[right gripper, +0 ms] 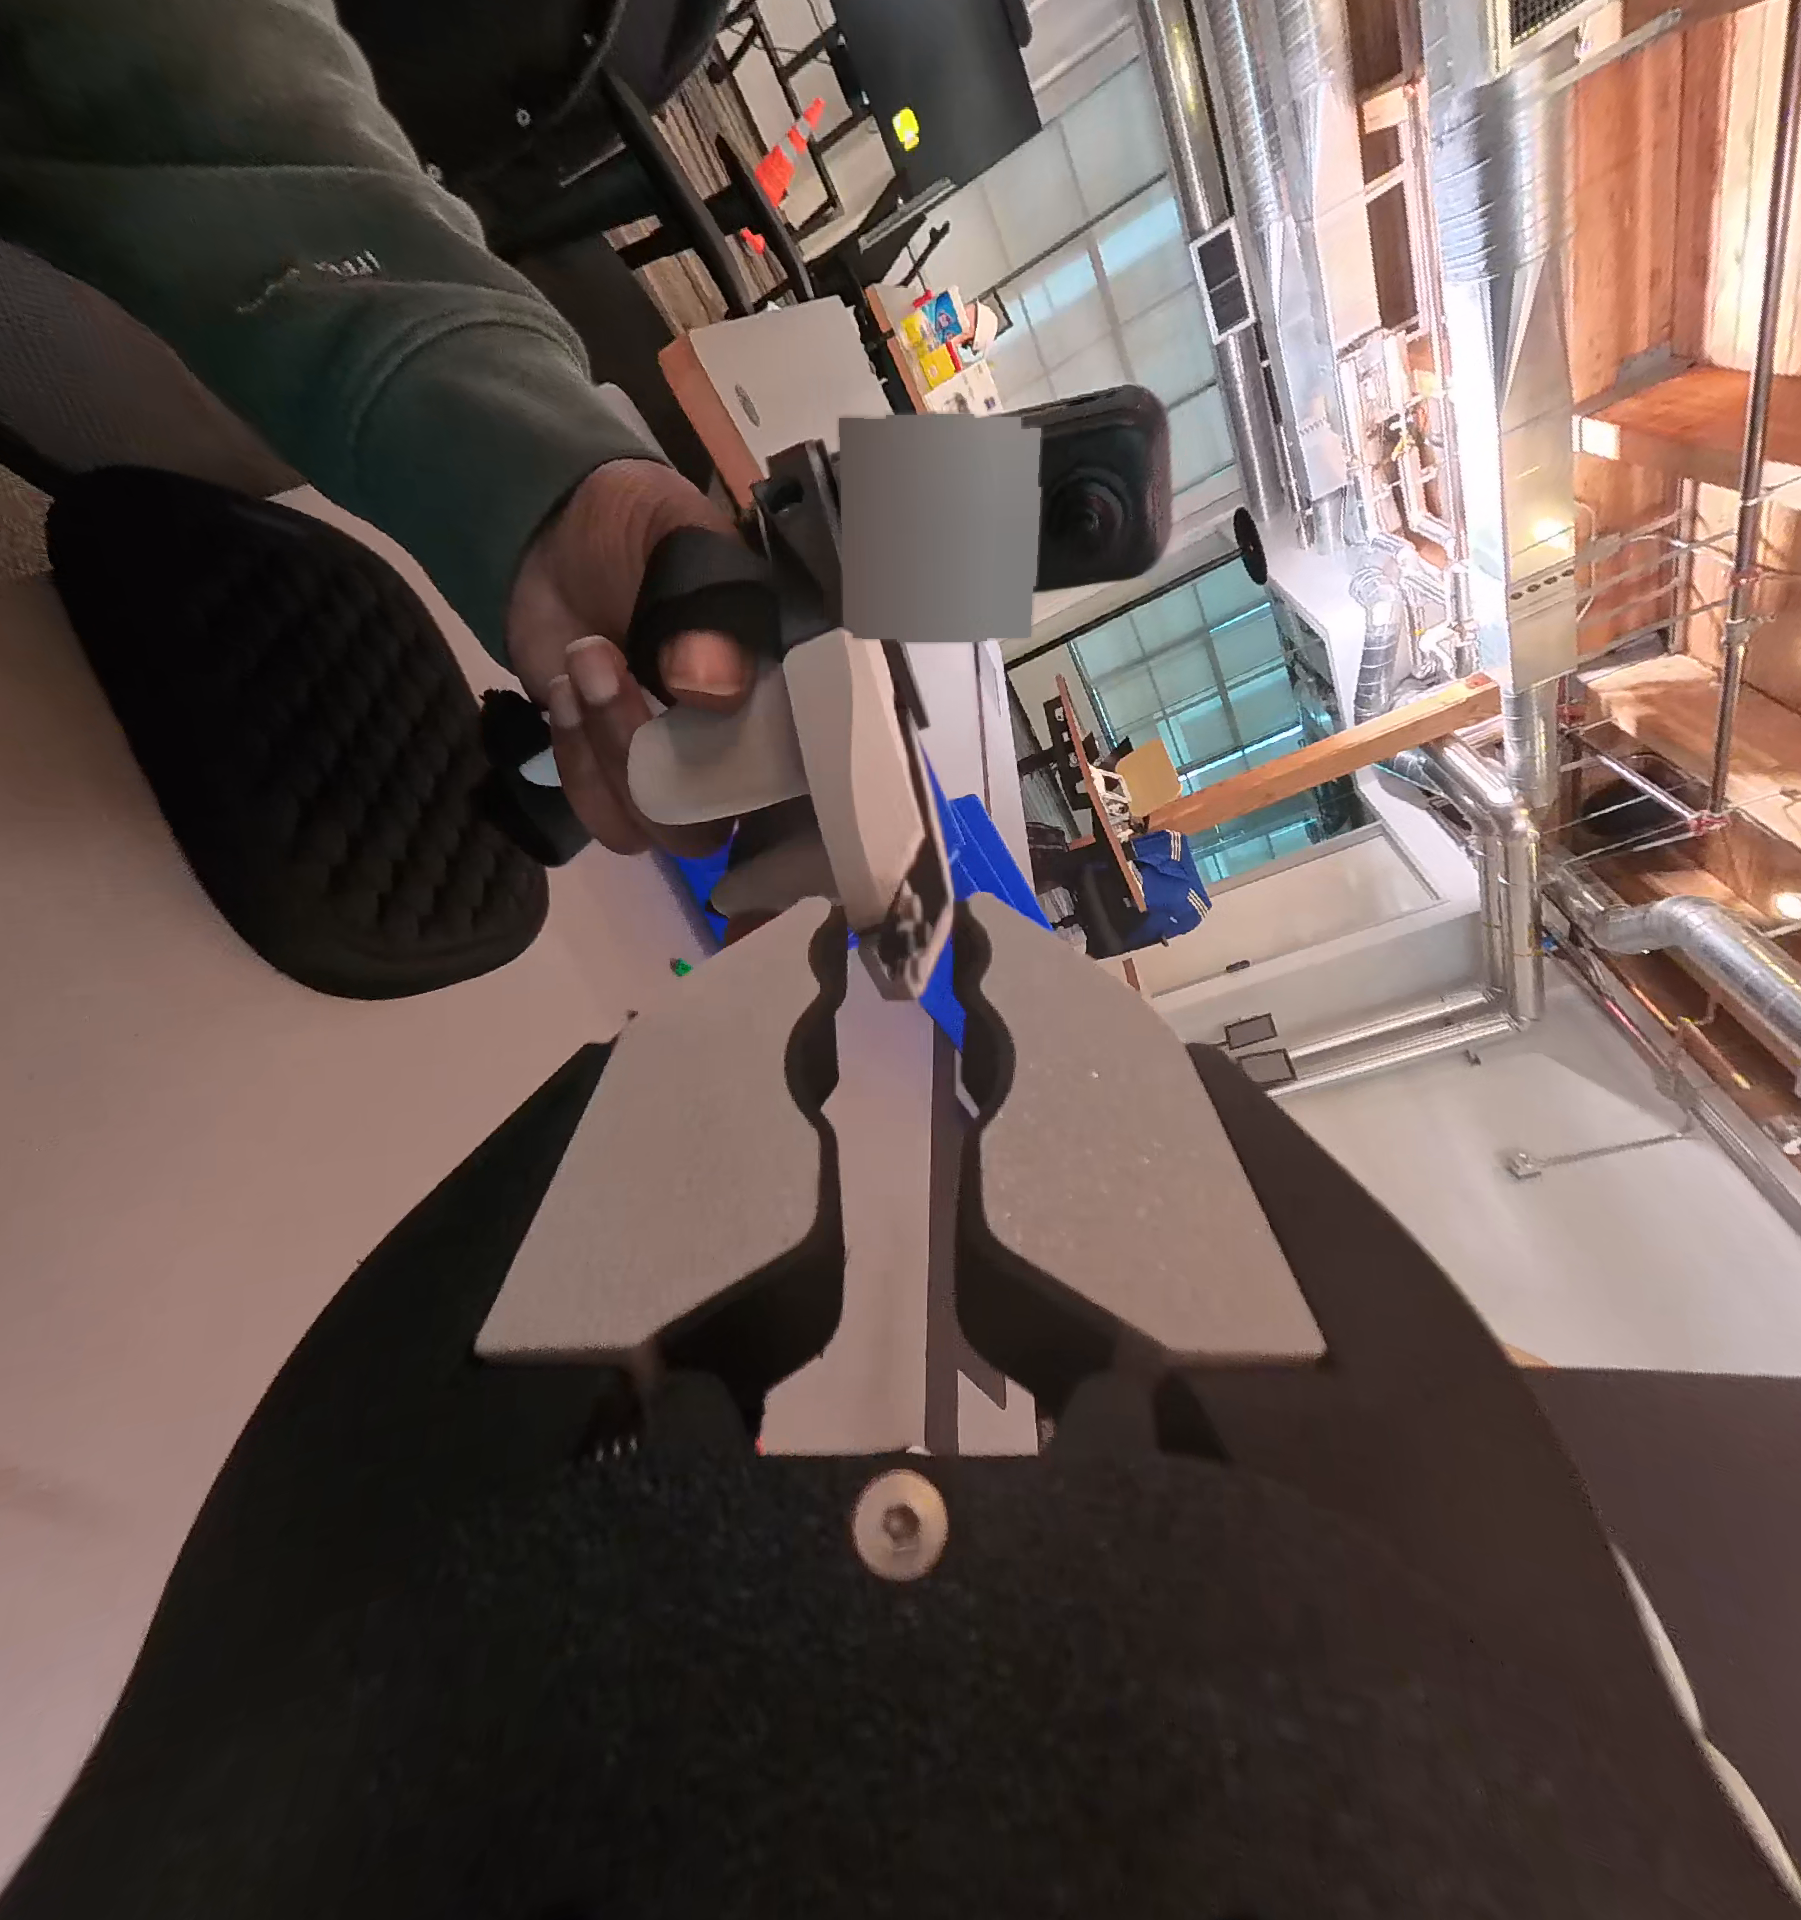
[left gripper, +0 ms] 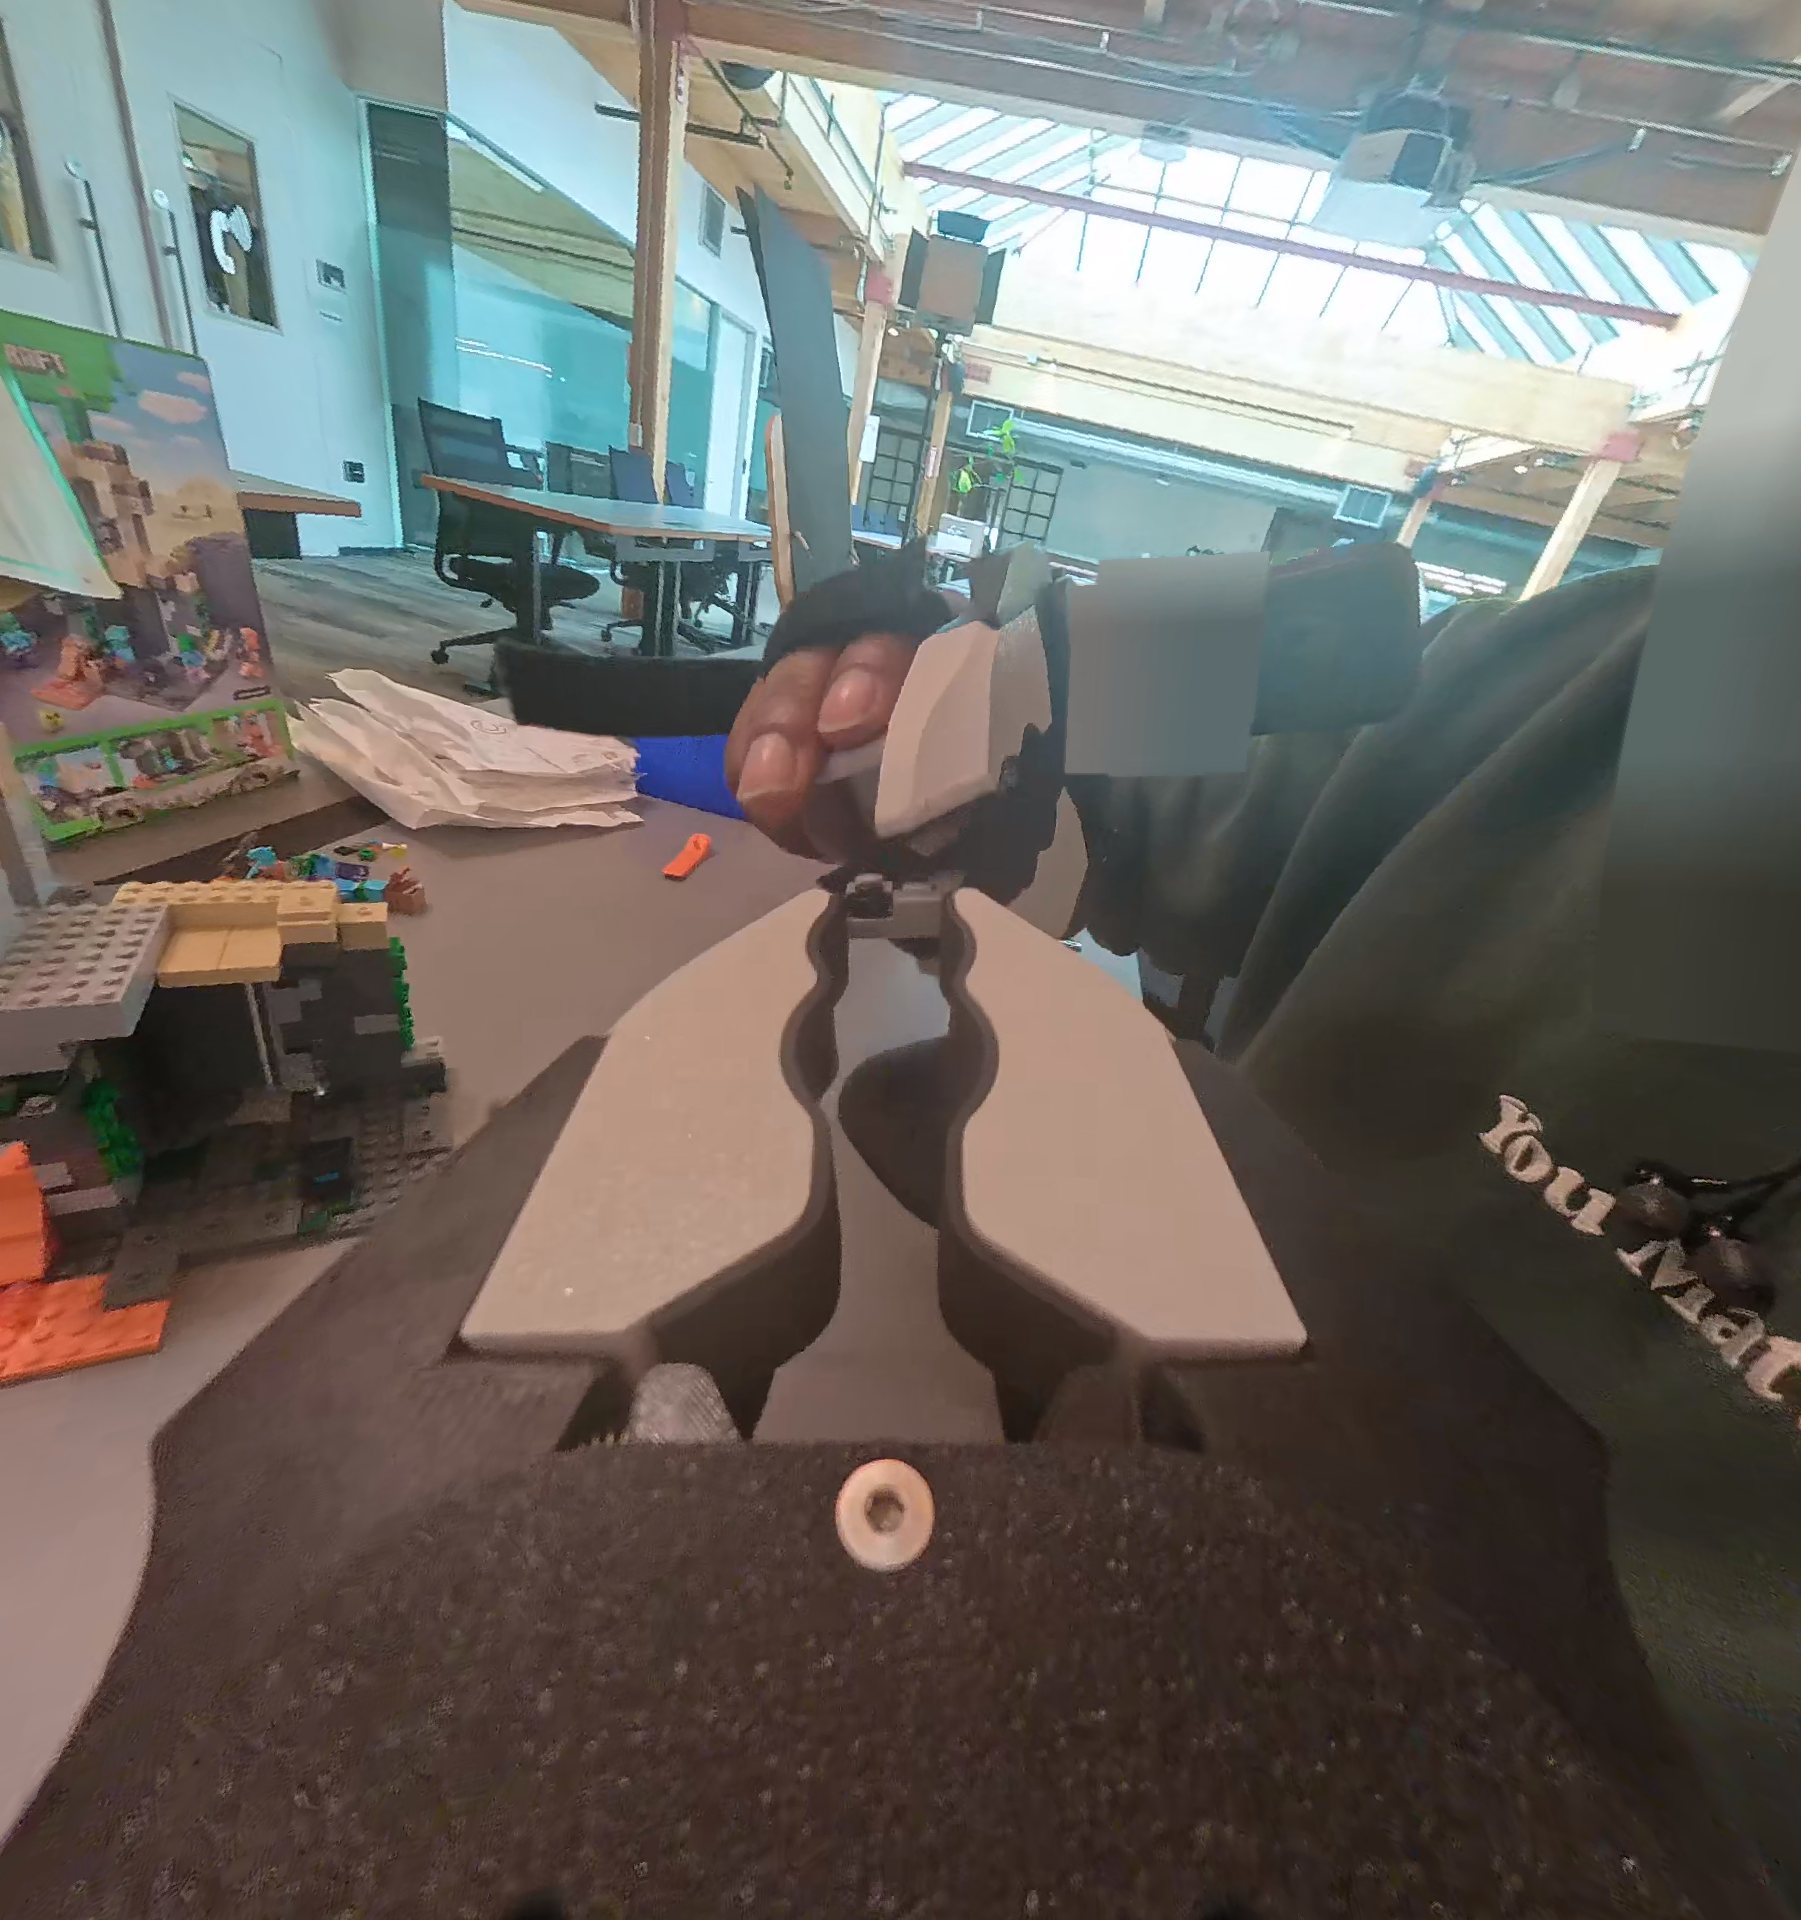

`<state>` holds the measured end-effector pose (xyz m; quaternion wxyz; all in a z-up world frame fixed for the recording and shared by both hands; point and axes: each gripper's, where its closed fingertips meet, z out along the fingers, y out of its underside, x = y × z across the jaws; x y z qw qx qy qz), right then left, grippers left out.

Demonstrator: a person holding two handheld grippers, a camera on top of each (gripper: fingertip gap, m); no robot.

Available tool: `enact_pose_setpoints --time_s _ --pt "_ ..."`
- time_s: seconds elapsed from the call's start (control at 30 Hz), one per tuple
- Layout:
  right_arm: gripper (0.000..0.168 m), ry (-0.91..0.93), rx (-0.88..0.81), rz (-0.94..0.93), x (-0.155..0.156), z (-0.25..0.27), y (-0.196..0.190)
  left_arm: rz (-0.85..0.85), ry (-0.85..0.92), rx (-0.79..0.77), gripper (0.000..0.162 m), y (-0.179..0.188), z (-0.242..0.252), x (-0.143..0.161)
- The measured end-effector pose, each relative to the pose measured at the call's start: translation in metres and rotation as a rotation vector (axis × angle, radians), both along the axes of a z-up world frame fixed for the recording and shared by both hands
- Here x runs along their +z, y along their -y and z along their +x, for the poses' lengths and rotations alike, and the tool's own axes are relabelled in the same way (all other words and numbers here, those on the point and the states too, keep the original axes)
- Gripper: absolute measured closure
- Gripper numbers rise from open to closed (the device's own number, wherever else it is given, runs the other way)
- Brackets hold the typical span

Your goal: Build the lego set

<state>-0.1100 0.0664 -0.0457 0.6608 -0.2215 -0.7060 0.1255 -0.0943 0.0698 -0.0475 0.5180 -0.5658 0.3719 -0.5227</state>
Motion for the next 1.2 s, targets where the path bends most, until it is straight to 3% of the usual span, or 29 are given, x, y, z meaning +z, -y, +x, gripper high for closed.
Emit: enact_pose_setpoints --time_s 0.23,0.43,0.57,0.73,0.9,1.03,1.2 --pt "0.150 -0.059 -0.171 -0.109 0.012 0.057 -0.051 -0.021 -0.044 0.107 0.146 -0.012 -0.020 -0.030" --pt "0.155 -0.046 -0.336 -0.277 -0.010 0.114 -0.085 -0.045 -0.077 0.144 0.146 -0.023 -0.028 -0.056" --pt "0.161 0.065 -0.410 -0.374 -0.046 0.132 -0.097 -0.037 -0.095 0.145 0.146 -0.031 -0.025 -0.067" --pt "0.161 0.348 -0.312 -0.548 -0.120 0.112 -0.068 -0.023 -0.116 0.159 0.146 -0.039 -0.020 -0.078" --pt "0.161 0.603 -0.104 -0.695 -0.172 0.080 -0.009 0.043 -0.180 0.152 0.146 -0.034 -0.017 -0.089" --pt "0.158 0.744 0.041 -0.703 -0.190 0.066 0.033 0.072 -0.203 0.144 0.146 -0.027 -0.018 -0.092" --pt "0.159 0.754 0.080 -0.732 -0.190 0.063 0.036 0.080 -0.191 0.135 0.146 -0.022 -0.019 -0.094"
